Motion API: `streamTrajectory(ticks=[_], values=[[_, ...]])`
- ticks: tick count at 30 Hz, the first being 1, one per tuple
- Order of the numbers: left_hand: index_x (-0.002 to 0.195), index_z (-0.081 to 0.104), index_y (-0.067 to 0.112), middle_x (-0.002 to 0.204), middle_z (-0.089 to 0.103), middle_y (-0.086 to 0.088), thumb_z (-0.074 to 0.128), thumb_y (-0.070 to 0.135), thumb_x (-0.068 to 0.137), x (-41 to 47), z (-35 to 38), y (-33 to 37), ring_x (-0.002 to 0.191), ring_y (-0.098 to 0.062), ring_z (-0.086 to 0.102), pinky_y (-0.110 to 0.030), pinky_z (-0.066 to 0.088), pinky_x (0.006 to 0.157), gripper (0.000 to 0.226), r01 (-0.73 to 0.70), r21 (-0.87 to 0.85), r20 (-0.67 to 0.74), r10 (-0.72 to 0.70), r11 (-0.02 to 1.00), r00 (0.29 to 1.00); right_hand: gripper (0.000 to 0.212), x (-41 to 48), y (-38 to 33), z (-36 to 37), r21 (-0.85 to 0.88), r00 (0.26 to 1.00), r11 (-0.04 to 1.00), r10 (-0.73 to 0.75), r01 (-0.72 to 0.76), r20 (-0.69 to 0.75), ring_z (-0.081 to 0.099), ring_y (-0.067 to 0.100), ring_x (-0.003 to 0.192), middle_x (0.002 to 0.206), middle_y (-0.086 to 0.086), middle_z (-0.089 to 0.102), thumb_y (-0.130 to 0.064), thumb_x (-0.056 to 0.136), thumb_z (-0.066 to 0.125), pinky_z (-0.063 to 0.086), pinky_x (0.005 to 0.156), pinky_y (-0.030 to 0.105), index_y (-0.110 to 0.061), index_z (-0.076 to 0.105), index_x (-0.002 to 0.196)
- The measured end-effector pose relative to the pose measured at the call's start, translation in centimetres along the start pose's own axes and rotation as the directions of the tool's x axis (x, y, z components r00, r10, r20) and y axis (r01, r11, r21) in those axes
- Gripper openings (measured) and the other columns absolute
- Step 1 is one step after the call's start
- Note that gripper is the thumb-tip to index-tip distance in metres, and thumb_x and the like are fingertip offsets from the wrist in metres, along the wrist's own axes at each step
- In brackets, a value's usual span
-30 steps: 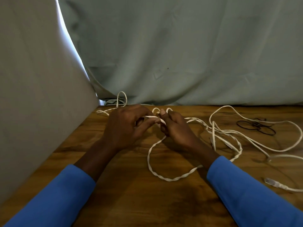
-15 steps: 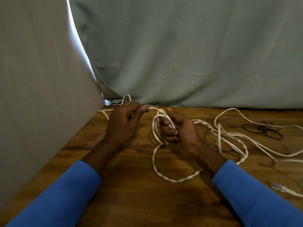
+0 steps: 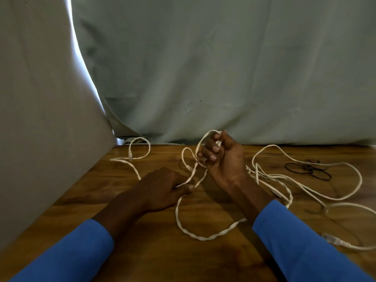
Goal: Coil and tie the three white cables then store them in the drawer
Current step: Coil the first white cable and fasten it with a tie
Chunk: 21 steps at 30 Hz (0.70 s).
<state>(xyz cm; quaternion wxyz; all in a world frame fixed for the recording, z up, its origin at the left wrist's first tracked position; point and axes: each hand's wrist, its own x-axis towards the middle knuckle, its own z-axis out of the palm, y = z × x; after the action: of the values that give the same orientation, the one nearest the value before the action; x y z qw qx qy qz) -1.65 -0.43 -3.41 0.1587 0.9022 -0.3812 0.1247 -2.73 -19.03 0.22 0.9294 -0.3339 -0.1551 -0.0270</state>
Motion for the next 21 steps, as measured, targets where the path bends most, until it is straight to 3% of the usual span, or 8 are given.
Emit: streamTrajectory(ticks=[3, 5, 9, 11, 13, 16, 19, 21], values=[[0.079, 0.056, 0.031, 0.07, 0.057, 0.011, 0.047, 0.057, 0.103, 0.2, 0.2, 1.0, 0.063, -0.002, 0.053, -0.027, 0.039, 0.059, 0.037, -0.08, 0.119, 0.046, 0.075, 0.99, 0.996, 0.042, 0.0, 1.0, -0.5, -0.284, 0.987, 0.954, -0.131, 0.099, -0.097, 0.037, 0.011, 0.049, 0.059, -0.002, 0.042, -0.042, 0.108, 0.04, 0.036, 0.056, 0.028, -0.021, 0.05, 0.073], [0.075, 0.047, 0.035, 0.067, 0.046, 0.018, 0.05, 0.051, 0.103, 0.1, 0.0, 2.6, 0.059, 0.002, 0.043, -0.02, 0.03, 0.058, 0.032, -0.157, 0.186, 0.037, 0.152, 0.97, 0.988, 0.046, -0.7, 2.3, -0.6, -0.559, 0.968, 0.815, -0.237, 0.15, -0.086, 0.043, 0.011, 0.055, 0.064, 0.002, 0.046, -0.046, 0.107, 0.042, 0.04, 0.057, 0.029, -0.015, 0.052, 0.075], [0.079, 0.067, 0.022, 0.073, 0.065, 0.008, 0.058, 0.036, 0.097, 0.0, -0.8, 2.9, 0.059, -0.005, 0.049, -0.018, 0.028, 0.055, 0.025, -0.219, 0.192, -0.136, 0.247, 0.956, 0.959, 0.033, -1.6, 3.4, -1.0, -0.906, 0.906, 0.227, -0.32, 0.358, 0.278, 0.052, 0.002, 0.066, 0.075, -0.006, 0.055, -0.04, 0.11, 0.041, 0.043, 0.065, 0.021, -0.012, 0.053, 0.097], [0.08, 0.071, 0.022, 0.072, 0.069, 0.004, 0.053, 0.04, 0.093, -0.2, -1.3, 2.0, 0.059, -0.011, 0.058, -0.026, 0.038, 0.054, 0.029, -0.214, 0.229, -0.203, 0.262, 0.949, 0.944, 0.027, -1.8, 3.3, -1.2, -0.918, 0.899, 0.103, -0.271, 0.382, 0.343, 0.057, 0.0, 0.075, 0.082, -0.012, 0.058, -0.039, 0.11, 0.041, 0.042, 0.071, 0.018, -0.018, 0.056, 0.104], [0.083, 0.072, 0.023, 0.071, 0.069, 0.006, 0.053, 0.045, 0.092, -0.4, -2.2, 1.4, 0.059, -0.013, 0.06, -0.029, 0.042, 0.054, 0.031, -0.219, 0.275, -0.323, 0.305, 0.936, 0.896, 0.031, -1.9, 3.2, -1.4, -0.926, 0.911, 0.073, -0.224, 0.37, 0.346, 0.061, 0.005, 0.082, 0.088, -0.005, 0.063, -0.04, 0.11, 0.04, 0.047, 0.075, 0.027, -0.017, 0.059, 0.104], [0.081, 0.07, 0.023, 0.066, 0.063, 0.01, 0.06, 0.054, 0.088, -0.6, -3.8, 0.8, 0.056, -0.007, 0.055, -0.022, 0.035, 0.054, 0.034, -0.222, 0.307, -0.516, 0.358, 0.925, 0.778, 0.044, -2.0, 3.1, -1.7, -0.951, 0.945, 0.082, -0.161, 0.299, 0.284, 0.063, 0.022, 0.082, 0.085, 0.007, 0.065, -0.047, 0.109, 0.039, 0.051, 0.075, 0.046, -0.013, 0.063, 0.094], [0.091, 0.07, 0.02, 0.076, 0.063, 0.007, 0.062, 0.055, 0.092, -0.5, -4.0, 0.2, 0.061, -0.01, 0.059, -0.03, 0.045, 0.052, 0.036, -0.228, 0.263, -0.53, 0.338, 0.938, 0.778, 0.044, -2.1, 3.2, -1.1, -0.95, 0.973, 0.234, -0.151, 0.208, 0.176, 0.065, 0.021, 0.08, 0.082, 0.005, 0.068, -0.05, 0.106, 0.043, 0.051, 0.076, 0.05, -0.016, 0.067, 0.092], [0.1, 0.071, 0.019, 0.085, 0.064, 0.004, 0.063, 0.048, 0.095, -0.5, -4.2, -0.3, 0.067, -0.011, 0.06, -0.032, 0.048, 0.056, 0.031, -0.205, 0.235, -0.543, 0.303, 0.95, 0.783, 0.039, -2.4, 2.8, -0.5, -0.924, 0.986, 0.352, -0.127, 0.148, 0.11, 0.06, 0.011, 0.071, 0.071, -0.004, 0.065, -0.044, 0.108, 0.046, 0.047, 0.07, 0.044, -0.018, 0.068, 0.09]])
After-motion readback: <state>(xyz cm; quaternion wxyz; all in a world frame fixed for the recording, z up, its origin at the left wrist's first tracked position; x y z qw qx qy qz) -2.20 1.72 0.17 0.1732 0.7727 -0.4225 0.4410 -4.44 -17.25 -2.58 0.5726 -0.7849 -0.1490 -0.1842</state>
